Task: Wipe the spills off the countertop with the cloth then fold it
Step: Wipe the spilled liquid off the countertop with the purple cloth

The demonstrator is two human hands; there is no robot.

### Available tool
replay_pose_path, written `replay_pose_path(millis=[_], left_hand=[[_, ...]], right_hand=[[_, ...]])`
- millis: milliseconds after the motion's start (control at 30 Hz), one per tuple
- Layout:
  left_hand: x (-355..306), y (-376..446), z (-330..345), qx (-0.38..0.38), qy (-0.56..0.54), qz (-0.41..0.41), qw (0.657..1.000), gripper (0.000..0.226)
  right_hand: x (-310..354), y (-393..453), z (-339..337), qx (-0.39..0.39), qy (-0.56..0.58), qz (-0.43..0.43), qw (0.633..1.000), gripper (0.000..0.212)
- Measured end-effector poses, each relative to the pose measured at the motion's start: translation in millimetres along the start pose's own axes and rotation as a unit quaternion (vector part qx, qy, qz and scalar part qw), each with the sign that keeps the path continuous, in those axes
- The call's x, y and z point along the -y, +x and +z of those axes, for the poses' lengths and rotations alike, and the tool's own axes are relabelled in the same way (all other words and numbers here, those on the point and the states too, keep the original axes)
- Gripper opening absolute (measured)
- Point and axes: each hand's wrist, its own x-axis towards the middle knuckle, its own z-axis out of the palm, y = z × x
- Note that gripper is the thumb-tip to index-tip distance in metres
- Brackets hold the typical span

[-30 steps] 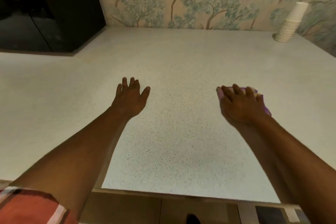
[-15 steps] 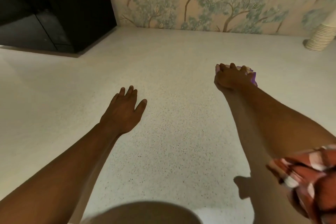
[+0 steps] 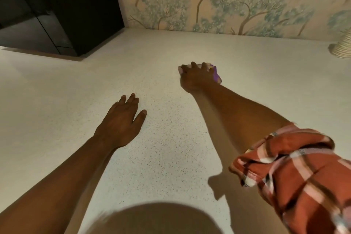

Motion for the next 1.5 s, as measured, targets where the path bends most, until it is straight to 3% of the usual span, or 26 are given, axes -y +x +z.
replay_pose_path(millis=[100,200,367,467,567,633,767,833,1000,1300,1400,1500], left_hand=[[0,-1,-1,0.003,-0.002,-0.002,1.000,0.069],[1,-2,-1,0.005,-0.007,-0.001,1.000,0.070],[0,-1,-2,0.015,-0.004,-0.007,1.000,0.071],[-2,-1,-3,0.020,-0.003,-0.002,1.000,0.070],[-3,-1,-5,0.012,-0.001,0.001,1.000,0.068],[-3,-5,-7,0.011,-0.004,0.008,1.000,0.068],[-4,-10,-9,0.017,-0.021,0.020,0.999,0.068],[-4,-11,-10,0.024,-0.026,0.027,0.999,0.068],[-4,-12,-12,0.018,-0.020,0.047,0.999,0.065],[2,-18,-15,0.056,-0.039,0.091,0.994,0.074],[2,-18,-15,0.042,-0.053,0.106,0.992,0.071],[4,-19,-13,0.035,-0.061,0.115,0.991,0.071]], right_hand=[[-24,-4,-11,0.012,0.024,0.000,1.000,0.058],[-64,-15,-20,0.010,0.011,0.074,0.997,0.064],[-84,-53,-24,0.009,-0.004,0.163,0.987,0.053],[-56,-79,-13,0.023,-0.007,0.134,0.991,0.056],[-38,-104,-1,0.015,0.002,0.017,1.000,0.055],[-47,-120,-5,0.020,0.010,0.001,1.000,0.056],[-82,-147,-13,-0.002,0.012,0.145,0.989,0.056],[-70,-158,-12,0.013,0.020,0.170,0.985,0.059],[-34,-197,-1,0.026,-0.019,0.000,0.999,0.060],[0,-293,6,-0.035,-0.008,0.095,0.995,0.063],[33,-327,2,-0.013,-0.025,0.157,0.987,0.057],[84,-346,5,0.028,-0.023,0.146,0.989,0.060]])
